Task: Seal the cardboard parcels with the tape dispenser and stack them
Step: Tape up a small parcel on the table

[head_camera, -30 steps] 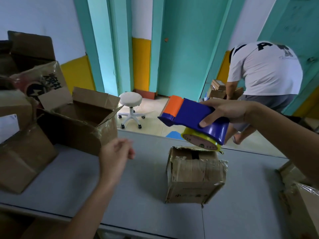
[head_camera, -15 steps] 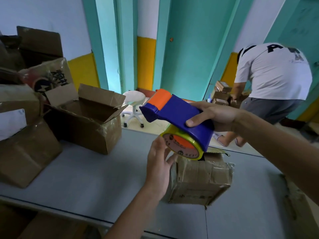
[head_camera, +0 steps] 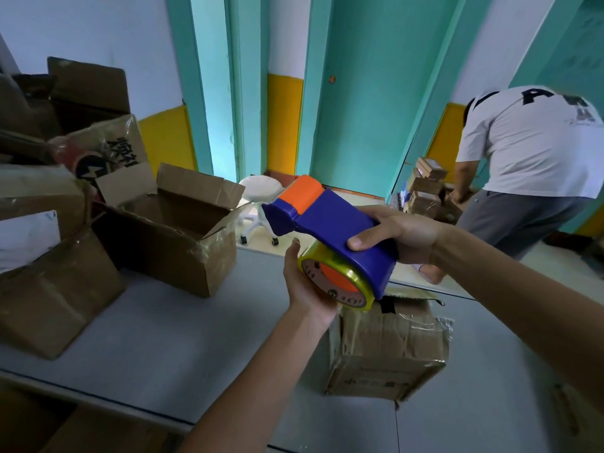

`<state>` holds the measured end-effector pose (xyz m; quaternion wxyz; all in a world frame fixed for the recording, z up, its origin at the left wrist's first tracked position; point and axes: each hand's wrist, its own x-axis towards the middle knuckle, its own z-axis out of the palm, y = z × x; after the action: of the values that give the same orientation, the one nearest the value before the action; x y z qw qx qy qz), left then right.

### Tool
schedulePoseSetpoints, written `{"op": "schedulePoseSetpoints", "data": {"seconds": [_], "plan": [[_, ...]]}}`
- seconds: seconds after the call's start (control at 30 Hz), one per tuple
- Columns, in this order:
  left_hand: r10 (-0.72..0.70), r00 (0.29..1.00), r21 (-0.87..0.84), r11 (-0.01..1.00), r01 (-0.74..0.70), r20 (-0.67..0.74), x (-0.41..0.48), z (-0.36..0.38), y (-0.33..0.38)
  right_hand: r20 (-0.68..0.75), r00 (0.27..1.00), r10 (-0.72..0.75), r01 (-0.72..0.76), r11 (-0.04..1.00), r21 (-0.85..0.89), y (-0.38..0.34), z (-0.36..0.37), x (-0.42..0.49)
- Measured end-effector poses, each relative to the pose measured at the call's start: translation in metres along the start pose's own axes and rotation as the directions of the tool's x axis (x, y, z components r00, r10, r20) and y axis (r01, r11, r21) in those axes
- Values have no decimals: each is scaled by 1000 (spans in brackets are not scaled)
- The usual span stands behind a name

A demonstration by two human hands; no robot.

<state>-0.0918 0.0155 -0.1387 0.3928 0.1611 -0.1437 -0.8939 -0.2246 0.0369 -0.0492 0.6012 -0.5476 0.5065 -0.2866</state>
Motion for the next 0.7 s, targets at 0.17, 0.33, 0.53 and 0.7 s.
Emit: {"op": "schedulePoseSetpoints", "data": {"seconds": [0.17, 0.33, 0.53, 0.7], "plan": [[203, 973, 235, 956, -173, -110, 1, -2, -7, -47, 999, -14, 15, 1000, 26, 5, -7, -1], [436, 900, 632, 701, -329, -15, -19, -11, -16, -88, 996, 6, -5, 1000, 9, 9, -13, -2], [360, 924, 825, 480, -298, 125, -31, -12, -24, -129, 991, 23, -20, 1000, 19, 14, -15, 0], [388, 918, 813, 508, -286, 81, -26, -12, -19, -138, 990, 8, 2, 997, 77, 15, -17, -2]]}}
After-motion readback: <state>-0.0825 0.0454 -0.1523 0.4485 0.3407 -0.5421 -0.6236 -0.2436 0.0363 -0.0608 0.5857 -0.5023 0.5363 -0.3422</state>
